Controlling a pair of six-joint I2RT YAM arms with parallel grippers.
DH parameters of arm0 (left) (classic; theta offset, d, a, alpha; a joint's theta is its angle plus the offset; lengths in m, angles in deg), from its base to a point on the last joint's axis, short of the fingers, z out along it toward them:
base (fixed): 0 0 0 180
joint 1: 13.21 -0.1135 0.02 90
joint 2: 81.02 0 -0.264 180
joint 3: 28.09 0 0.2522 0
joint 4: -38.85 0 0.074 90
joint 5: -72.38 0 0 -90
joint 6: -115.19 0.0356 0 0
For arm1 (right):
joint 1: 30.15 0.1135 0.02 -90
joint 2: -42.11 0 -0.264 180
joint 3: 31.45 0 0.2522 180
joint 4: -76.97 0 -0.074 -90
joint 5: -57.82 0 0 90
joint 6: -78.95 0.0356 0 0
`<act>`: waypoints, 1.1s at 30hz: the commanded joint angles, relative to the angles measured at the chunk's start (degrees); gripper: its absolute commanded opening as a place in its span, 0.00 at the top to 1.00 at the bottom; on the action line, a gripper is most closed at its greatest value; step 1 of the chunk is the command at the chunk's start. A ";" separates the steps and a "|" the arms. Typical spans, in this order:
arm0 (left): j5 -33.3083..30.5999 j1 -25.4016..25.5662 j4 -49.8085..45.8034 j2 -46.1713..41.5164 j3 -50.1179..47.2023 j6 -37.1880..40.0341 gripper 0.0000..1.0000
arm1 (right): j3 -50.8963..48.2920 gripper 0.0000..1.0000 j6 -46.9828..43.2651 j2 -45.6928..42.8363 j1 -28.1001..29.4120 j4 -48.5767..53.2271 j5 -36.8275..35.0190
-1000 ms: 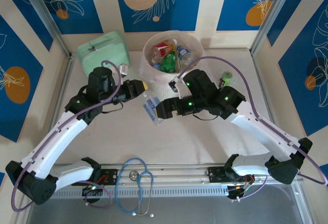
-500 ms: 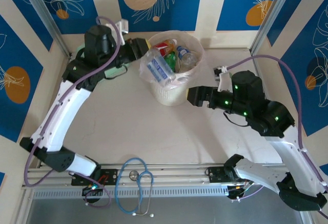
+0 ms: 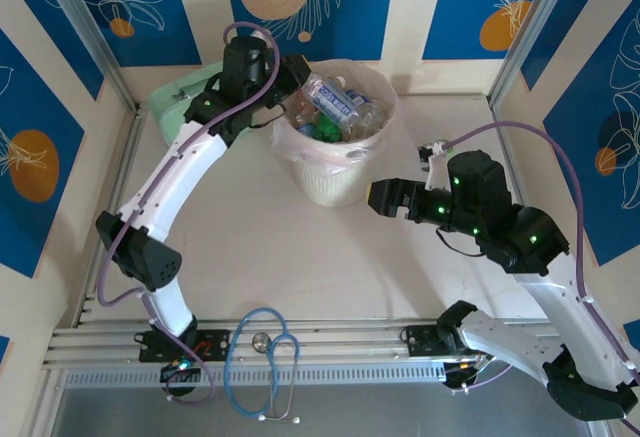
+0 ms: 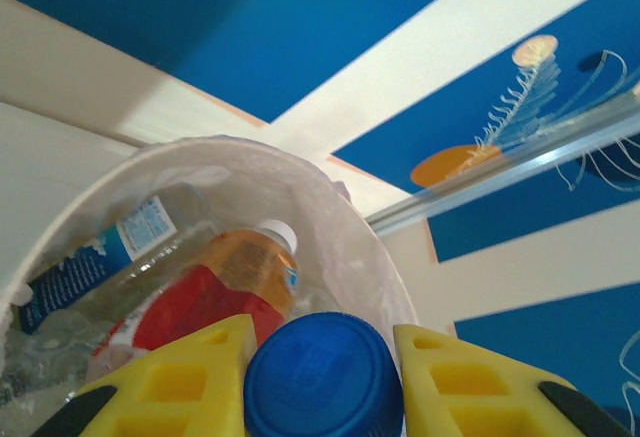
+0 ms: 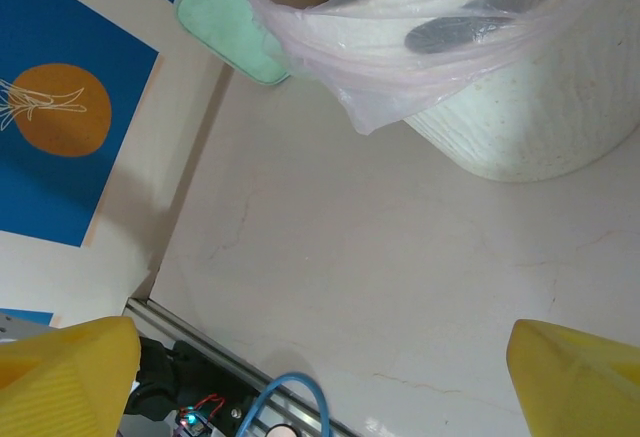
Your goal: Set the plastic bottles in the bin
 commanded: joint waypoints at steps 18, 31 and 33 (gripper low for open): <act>-9.16 4.14 -1.51 -7.84 -4.75 2.22 0.28 | -1.36 0.08 0.64 -3.11 -4.22 -0.17 2.90; -1.76 8.60 -7.86 -2.72 5.48 14.63 0.39 | -0.47 0.21 2.69 -3.74 -5.45 6.50 -10.86; -5.06 9.37 -8.18 -6.16 0.59 19.27 0.28 | -1.62 0.15 3.34 -4.64 -5.45 7.59 -17.80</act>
